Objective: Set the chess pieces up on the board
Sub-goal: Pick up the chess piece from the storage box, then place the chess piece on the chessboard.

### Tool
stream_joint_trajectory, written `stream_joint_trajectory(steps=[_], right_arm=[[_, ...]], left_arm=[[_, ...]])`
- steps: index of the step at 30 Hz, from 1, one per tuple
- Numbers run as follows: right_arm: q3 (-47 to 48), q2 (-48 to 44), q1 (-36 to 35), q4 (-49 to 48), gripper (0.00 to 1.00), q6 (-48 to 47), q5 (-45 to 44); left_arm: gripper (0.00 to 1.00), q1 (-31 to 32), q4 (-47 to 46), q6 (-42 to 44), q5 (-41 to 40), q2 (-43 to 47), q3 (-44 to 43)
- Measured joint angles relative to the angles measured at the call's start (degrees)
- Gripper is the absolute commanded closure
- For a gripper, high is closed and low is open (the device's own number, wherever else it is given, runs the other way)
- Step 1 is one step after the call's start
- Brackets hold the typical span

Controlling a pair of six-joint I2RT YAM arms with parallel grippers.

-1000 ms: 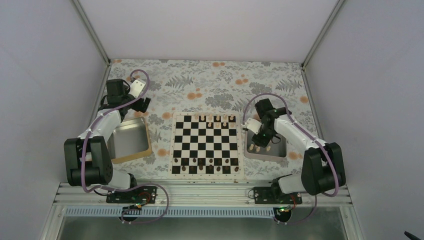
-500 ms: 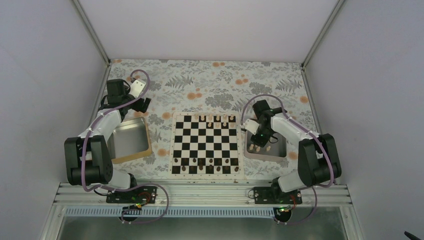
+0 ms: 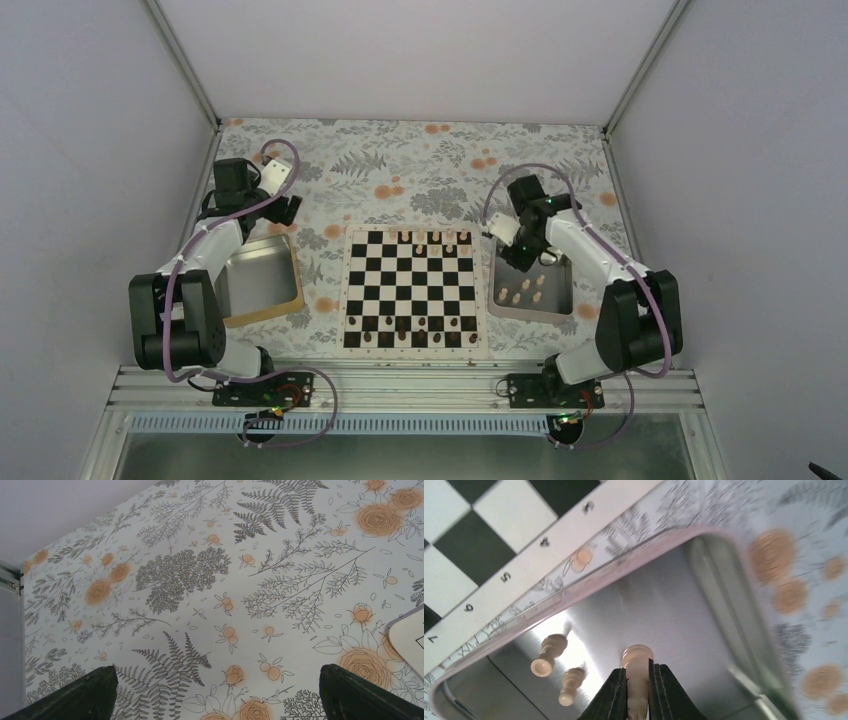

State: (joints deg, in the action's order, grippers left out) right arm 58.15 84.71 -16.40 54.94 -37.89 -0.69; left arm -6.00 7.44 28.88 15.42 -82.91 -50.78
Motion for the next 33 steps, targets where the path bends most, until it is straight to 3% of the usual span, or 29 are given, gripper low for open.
stream_joint_trajectory(steps=[9,24,33], right_arm=[[16.8,3.1,-5.1,5.2,0.92,0.0,-0.8],[46.6,34.5,-25.9,7.3,0.92,-0.2,0.1],[57.3,43.4,-32.1,8.0,0.9,-1.1,0.6]], left_arm=[[0.0,0.0,0.0,0.0,0.4,0.0,0.0],[0.0,0.0,0.1,-0.2,1.8,0.9,0.0],[0.0,0.0,0.1,-0.2,2.5,0.9,0.0]])
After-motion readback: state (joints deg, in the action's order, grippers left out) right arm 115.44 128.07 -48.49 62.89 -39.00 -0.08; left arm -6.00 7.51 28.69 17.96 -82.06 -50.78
